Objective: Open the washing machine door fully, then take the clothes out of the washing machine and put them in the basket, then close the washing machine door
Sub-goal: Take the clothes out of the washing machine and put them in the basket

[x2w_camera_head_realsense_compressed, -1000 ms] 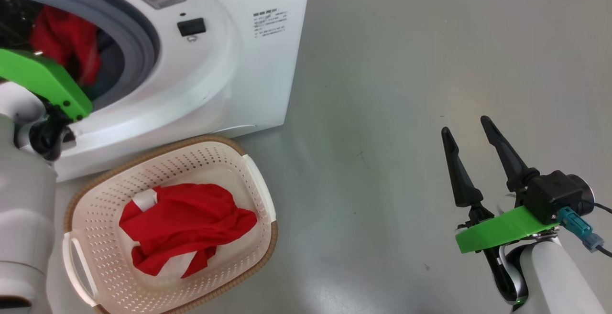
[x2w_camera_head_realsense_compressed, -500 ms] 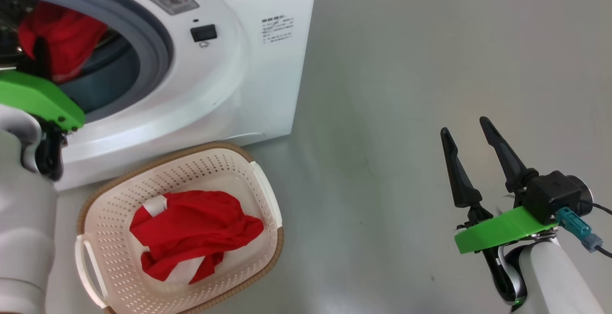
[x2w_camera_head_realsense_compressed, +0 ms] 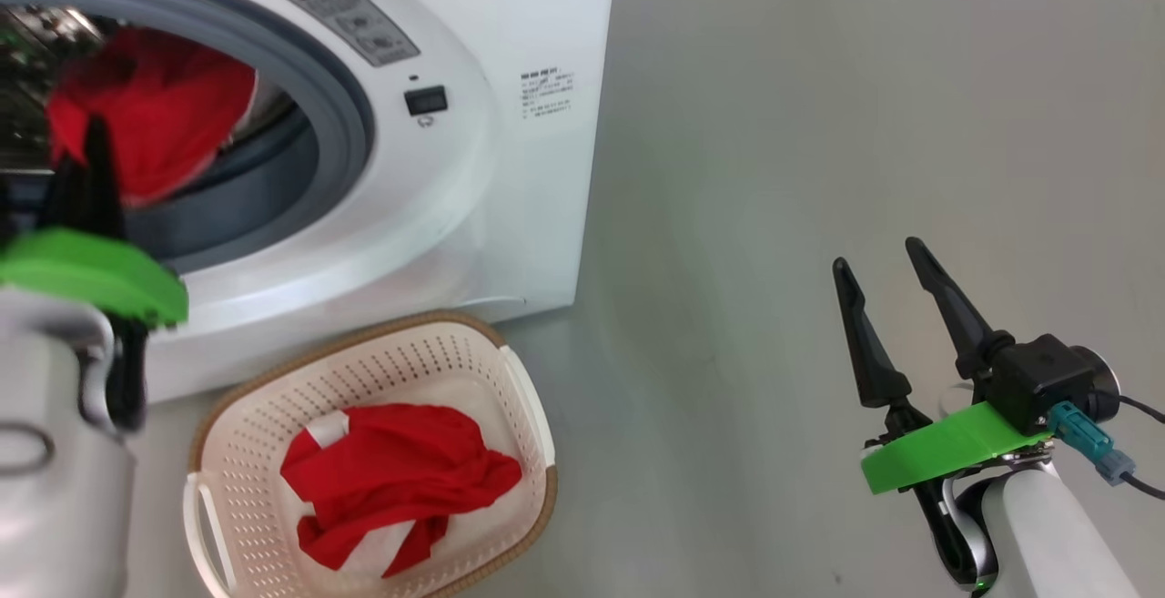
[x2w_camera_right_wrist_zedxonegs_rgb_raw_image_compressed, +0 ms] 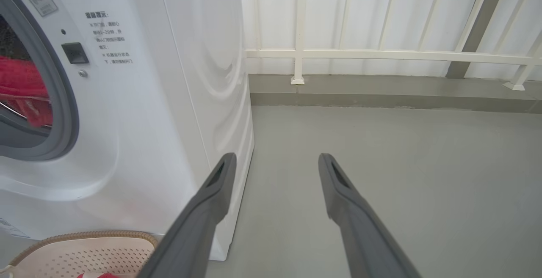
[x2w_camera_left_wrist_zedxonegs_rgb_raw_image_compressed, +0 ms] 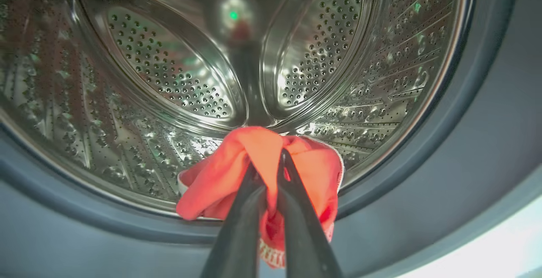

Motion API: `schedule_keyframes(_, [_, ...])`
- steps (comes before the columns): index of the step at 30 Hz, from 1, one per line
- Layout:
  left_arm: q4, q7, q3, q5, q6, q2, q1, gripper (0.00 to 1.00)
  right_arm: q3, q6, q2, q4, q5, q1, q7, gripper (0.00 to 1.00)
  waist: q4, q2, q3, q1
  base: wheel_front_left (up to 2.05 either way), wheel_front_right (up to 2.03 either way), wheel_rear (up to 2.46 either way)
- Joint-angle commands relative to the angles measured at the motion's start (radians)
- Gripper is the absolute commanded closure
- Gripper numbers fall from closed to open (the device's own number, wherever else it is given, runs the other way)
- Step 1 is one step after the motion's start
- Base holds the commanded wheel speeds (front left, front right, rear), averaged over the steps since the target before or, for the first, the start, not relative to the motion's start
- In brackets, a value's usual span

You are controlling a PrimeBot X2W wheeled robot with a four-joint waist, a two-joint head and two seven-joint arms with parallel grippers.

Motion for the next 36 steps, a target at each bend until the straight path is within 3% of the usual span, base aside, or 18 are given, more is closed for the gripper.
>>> schedule_keyframes(1, [-0.052, -0.012, 0.039, 0.016, 0.014, 0.046, 0.037, 1.0, 0.028, 0.006, 0.0, -0.019, 0.016, 0.015, -0.006, 0.0, 0.005, 0.0, -0.031, 0.0, 0.0, 0.0, 0.0])
schedule_keyframes(16, [-0.409, -0.012, 0.146, 0.113, 0.048, -0.03, 0.35, 1.0, 0.038, 0.006, -0.009, 0.014, 0.019, 0.071, -0.006, 0.0, 0.01, 0.0, -0.182, 0.0, 0.0, 0.0, 0.0])
schedule_keyframes(27, [-0.658, -0.008, 0.145, 0.138, 0.076, -0.072, 0.512, 1.0, 0.044, 0.006, -0.006, 0.028, 0.018, 0.116, -0.006, 0.0, 0.022, 0.0, -0.272, 0.0, 0.0, 0.0, 0.0])
schedule_keyframes(36, [-0.866, 0.09, 0.118, 0.128, 0.103, -0.099, 0.601, 1.0, 0.046, 0.006, -0.007, 0.028, 0.025, 0.131, -0.006, 0.0, 0.03, 0.0, -0.292, 0.0, 0.0, 0.0, 0.0])
